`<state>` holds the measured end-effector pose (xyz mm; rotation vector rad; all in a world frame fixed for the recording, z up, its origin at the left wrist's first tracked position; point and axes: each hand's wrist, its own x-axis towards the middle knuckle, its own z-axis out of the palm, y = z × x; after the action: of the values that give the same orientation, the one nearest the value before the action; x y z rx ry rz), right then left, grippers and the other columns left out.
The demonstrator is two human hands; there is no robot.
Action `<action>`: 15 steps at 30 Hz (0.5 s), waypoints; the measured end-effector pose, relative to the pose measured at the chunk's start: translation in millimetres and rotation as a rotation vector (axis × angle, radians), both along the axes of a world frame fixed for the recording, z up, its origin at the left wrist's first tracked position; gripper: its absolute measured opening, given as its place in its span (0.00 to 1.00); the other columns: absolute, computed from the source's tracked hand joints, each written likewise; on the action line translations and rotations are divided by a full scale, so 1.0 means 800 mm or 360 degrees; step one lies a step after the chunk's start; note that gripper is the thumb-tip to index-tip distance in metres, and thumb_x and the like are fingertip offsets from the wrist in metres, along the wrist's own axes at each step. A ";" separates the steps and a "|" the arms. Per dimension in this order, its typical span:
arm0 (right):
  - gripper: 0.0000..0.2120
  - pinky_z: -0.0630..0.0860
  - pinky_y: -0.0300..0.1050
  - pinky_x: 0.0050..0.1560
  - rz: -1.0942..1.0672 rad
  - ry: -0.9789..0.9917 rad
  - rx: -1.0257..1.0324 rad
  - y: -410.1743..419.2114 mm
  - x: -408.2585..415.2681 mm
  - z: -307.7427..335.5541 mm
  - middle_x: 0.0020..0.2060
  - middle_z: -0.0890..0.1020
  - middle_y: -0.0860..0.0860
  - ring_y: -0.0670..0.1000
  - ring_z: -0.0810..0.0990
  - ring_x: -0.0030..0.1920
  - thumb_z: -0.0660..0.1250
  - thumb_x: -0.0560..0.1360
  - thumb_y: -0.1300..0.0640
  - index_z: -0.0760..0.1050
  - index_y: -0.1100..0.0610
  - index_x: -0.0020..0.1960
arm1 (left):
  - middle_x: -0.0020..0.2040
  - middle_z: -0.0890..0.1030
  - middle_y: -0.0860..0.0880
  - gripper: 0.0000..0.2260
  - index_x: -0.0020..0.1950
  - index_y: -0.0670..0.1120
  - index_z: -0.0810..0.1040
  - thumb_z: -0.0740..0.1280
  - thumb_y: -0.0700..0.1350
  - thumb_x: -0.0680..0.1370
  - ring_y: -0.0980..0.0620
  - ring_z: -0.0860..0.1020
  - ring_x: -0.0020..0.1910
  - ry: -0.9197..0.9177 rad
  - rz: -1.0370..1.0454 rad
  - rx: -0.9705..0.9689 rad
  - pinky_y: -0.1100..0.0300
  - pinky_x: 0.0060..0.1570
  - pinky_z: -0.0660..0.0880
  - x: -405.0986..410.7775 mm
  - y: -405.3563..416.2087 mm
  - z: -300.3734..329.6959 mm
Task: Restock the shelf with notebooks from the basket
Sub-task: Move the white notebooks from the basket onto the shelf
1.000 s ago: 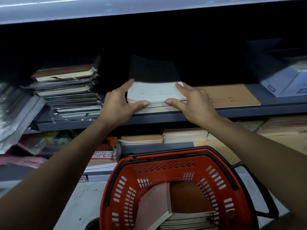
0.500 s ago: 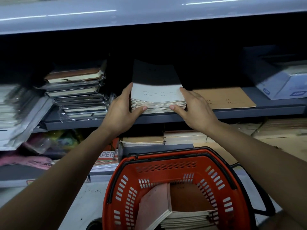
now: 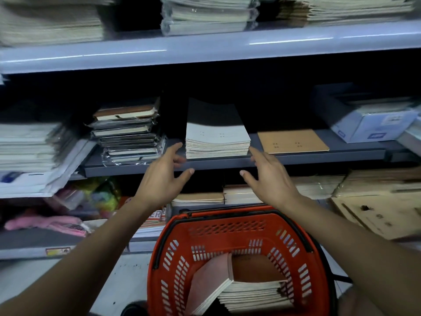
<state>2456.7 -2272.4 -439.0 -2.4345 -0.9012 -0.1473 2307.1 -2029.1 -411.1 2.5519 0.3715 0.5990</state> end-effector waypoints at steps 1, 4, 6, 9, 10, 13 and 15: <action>0.34 0.73 0.55 0.69 0.0000 -0.0005 -0.0023 -0.004 -0.007 -0.002 0.68 0.76 0.56 0.57 0.72 0.70 0.66 0.82 0.45 0.60 0.57 0.81 | 0.63 0.80 0.53 0.34 0.81 0.50 0.61 0.70 0.56 0.79 0.53 0.80 0.61 0.0014 0.0005 0.0005 0.47 0.61 0.79 -0.006 -0.002 -0.003; 0.34 0.72 0.54 0.69 0.0038 -0.0010 -0.0132 -0.014 -0.025 -0.014 0.67 0.76 0.56 0.57 0.71 0.70 0.65 0.82 0.44 0.61 0.58 0.81 | 0.61 0.81 0.54 0.32 0.80 0.52 0.62 0.70 0.56 0.79 0.55 0.79 0.59 0.0050 0.0005 0.0016 0.47 0.61 0.78 -0.026 -0.009 -0.018; 0.33 0.71 0.53 0.69 0.0062 -0.0002 -0.0192 -0.020 -0.037 -0.024 0.68 0.76 0.55 0.57 0.71 0.70 0.64 0.82 0.44 0.61 0.58 0.81 | 0.61 0.81 0.54 0.32 0.80 0.51 0.63 0.70 0.56 0.79 0.55 0.79 0.59 0.0087 0.0006 0.0003 0.48 0.60 0.78 -0.039 -0.013 -0.030; 0.32 0.71 0.52 0.68 0.0075 0.0022 -0.0252 -0.026 -0.050 -0.040 0.68 0.76 0.55 0.57 0.71 0.70 0.64 0.82 0.44 0.62 0.57 0.81 | 0.62 0.81 0.53 0.31 0.79 0.50 0.64 0.70 0.55 0.79 0.55 0.79 0.58 0.0136 0.0011 -0.0008 0.49 0.58 0.80 -0.054 -0.015 -0.050; 0.32 0.71 0.52 0.68 0.0075 0.0024 -0.0265 -0.028 -0.053 -0.046 0.67 0.76 0.55 0.57 0.71 0.69 0.64 0.82 0.44 0.63 0.57 0.80 | 0.61 0.81 0.53 0.31 0.79 0.51 0.65 0.70 0.55 0.79 0.56 0.79 0.57 0.0148 0.0022 -0.0012 0.50 0.57 0.80 -0.057 -0.016 -0.057; 0.31 0.71 0.51 0.69 0.0090 0.0047 -0.0282 -0.030 -0.059 -0.064 0.68 0.76 0.55 0.57 0.72 0.70 0.65 0.82 0.44 0.65 0.58 0.79 | 0.61 0.81 0.53 0.29 0.78 0.50 0.67 0.71 0.54 0.79 0.55 0.80 0.56 0.0177 0.0019 -0.0025 0.52 0.55 0.79 -0.064 -0.021 -0.078; 0.30 0.70 0.51 0.72 0.0096 0.0087 -0.0305 -0.030 -0.061 -0.079 0.70 0.75 0.56 0.57 0.71 0.72 0.66 0.82 0.45 0.66 0.58 0.79 | 0.60 0.82 0.52 0.28 0.77 0.50 0.68 0.71 0.53 0.78 0.54 0.81 0.55 0.0209 -0.0004 -0.0053 0.52 0.55 0.80 -0.066 -0.022 -0.096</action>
<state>2408.2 -2296.7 -501.8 -2.5692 -1.0040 0.0287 2254.3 -2047.0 -487.6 2.5664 0.4196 0.4215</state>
